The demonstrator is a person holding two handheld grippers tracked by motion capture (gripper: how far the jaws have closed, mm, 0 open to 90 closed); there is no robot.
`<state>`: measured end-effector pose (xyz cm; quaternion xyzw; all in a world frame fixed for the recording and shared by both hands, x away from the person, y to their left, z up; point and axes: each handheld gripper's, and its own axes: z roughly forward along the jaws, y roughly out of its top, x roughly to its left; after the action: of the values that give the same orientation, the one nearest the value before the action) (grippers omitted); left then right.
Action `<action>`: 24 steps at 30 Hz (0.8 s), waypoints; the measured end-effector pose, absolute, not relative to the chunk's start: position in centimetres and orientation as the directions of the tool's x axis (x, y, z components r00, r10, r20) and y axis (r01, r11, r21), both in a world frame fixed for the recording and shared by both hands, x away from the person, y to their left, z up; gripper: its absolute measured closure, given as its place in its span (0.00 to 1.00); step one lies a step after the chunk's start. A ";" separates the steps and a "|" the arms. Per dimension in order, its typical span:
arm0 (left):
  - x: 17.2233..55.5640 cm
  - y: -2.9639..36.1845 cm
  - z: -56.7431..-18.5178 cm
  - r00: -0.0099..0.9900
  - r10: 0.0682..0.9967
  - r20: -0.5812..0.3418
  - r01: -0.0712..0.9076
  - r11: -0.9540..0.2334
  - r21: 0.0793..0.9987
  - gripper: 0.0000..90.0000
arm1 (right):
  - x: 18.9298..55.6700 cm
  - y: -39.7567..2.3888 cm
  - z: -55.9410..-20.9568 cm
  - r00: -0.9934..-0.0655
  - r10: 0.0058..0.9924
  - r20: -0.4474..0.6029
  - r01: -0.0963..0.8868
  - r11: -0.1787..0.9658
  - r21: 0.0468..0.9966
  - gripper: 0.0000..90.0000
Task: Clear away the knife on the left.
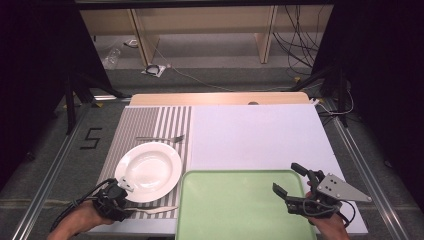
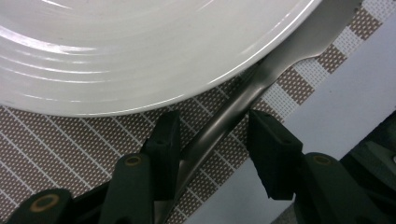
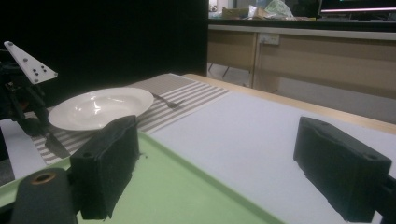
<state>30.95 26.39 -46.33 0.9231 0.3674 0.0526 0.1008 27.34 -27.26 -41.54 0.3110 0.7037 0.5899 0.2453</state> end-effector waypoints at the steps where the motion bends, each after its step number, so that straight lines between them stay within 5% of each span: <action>1: 30.9 26.2 -46.3 0.733 0.679 0.030 0.659 -0.721 0.217 0.63 | 27.3 -27.3 -41.5 -0.686 0.727 0.022 0.149 0.110 0.983 0.17; 24: 30.5 24.8 -46.2 0.828 0.557 0.059 0.543 -0.824 0.164 0.87 | 27.4 -27.2 -41.6 -0.695 0.719 0.025 0.153 0.114 0.982 0.17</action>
<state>30.50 24.83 -46.18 0.9535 0.2884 0.0520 0.0702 27.38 -27.15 -41.63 0.3086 0.7067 0.5898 0.2397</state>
